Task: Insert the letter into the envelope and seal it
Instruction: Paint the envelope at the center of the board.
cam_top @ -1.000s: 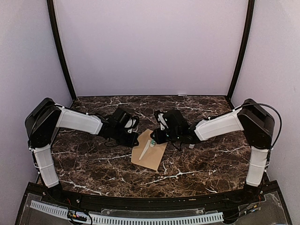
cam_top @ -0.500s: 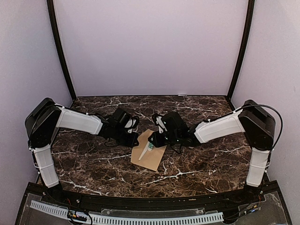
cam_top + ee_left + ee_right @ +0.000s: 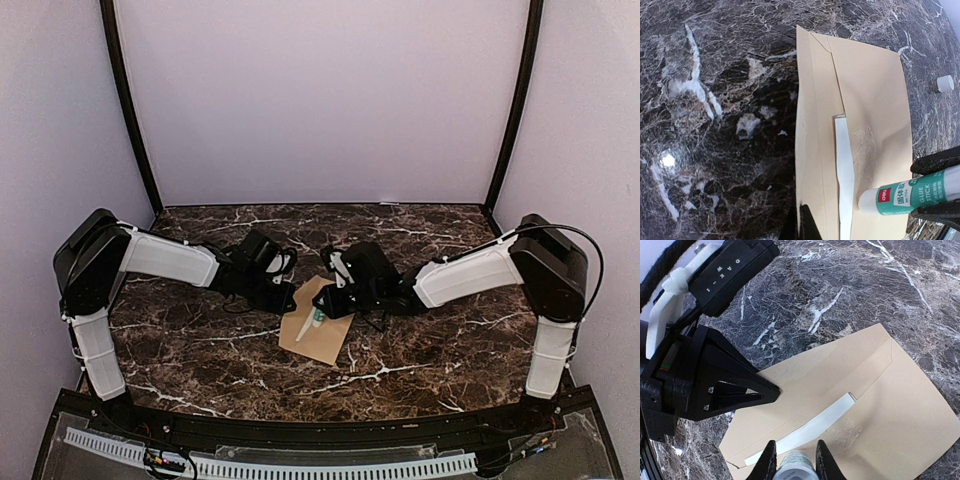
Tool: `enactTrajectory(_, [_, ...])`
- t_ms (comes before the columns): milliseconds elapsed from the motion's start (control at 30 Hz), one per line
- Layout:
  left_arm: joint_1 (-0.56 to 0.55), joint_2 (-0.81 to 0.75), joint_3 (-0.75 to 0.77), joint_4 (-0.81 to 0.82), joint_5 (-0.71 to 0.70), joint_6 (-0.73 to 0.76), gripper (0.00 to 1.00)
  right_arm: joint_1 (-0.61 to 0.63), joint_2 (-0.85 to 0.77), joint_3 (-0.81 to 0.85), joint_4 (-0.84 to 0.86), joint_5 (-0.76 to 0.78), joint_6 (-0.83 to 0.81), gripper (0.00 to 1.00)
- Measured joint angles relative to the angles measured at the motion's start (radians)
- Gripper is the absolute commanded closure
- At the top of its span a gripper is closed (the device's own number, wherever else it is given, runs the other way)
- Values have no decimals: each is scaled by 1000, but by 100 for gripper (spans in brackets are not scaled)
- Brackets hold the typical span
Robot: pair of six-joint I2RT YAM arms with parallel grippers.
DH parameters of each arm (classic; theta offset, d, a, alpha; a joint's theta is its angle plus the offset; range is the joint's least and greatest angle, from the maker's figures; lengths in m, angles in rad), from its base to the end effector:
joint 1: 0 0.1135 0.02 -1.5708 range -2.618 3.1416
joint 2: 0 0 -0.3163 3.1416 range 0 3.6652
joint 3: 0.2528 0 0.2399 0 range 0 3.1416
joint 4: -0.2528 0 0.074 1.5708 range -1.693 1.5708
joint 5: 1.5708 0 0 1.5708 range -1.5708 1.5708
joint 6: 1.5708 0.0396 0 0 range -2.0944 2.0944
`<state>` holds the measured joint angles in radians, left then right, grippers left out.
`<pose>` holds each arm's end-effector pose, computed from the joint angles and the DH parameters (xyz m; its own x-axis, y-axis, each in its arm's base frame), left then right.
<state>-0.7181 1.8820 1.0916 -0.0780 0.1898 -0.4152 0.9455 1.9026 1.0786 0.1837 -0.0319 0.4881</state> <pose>0.2932 -0.2661 0.2056 -0.8236 0.1936 -0.5331 0.4434 0.8059 -0.3924 0.2424 0.3380 0.2150 -0.6959 -0.1632 -0.6993 -0.5650 0.7256 0.3929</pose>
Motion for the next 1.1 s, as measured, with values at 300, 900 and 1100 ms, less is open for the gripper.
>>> enactTrajectory(300, [0,0,0,3,8,5,100,6,-62,0,-68,-13,2,100])
enactTrajectory(900, [0,0,0,32,39,14,100,-67,-352,-89,-98,90,25,100])
enactTrajectory(1100, [0,0,0,32,39,16,100,-98,-261,-82,-73,69,15,100])
